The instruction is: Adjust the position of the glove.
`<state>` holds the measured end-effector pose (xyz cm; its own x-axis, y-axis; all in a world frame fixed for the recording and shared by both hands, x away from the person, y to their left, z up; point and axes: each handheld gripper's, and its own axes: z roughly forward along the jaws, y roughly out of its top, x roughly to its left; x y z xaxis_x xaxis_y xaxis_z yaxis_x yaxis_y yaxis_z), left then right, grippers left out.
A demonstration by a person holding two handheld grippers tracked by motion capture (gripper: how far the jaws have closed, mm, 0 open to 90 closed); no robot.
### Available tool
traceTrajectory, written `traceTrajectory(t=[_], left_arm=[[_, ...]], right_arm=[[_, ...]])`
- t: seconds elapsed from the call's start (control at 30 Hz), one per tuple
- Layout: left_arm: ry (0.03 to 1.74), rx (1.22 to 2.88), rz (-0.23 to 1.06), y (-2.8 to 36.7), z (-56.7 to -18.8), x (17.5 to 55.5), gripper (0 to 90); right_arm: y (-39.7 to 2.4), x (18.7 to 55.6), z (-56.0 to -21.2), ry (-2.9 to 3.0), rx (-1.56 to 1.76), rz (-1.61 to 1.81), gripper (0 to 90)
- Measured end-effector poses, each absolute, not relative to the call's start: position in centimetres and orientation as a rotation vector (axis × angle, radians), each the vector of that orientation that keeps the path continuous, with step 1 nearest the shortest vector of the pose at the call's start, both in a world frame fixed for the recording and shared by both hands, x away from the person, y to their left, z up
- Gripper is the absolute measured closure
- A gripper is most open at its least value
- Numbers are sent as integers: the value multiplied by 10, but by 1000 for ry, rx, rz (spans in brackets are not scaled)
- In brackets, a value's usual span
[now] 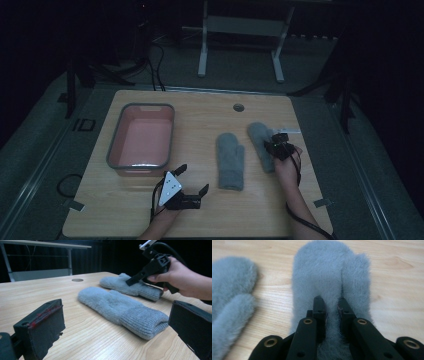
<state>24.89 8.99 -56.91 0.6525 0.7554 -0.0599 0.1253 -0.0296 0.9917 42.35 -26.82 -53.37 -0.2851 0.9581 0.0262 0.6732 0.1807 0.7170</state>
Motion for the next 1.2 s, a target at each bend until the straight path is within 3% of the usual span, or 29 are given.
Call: traceTrajectory(t=[0.67,1.2], left_arm=[[761,1557,608,88,-569,248,6],[761,1562,617,87,-569,248,6]], right_arm=[[-257,352,-501,1793,1782,932,806],[-209,345,-482,1814,1782,1073,807]])
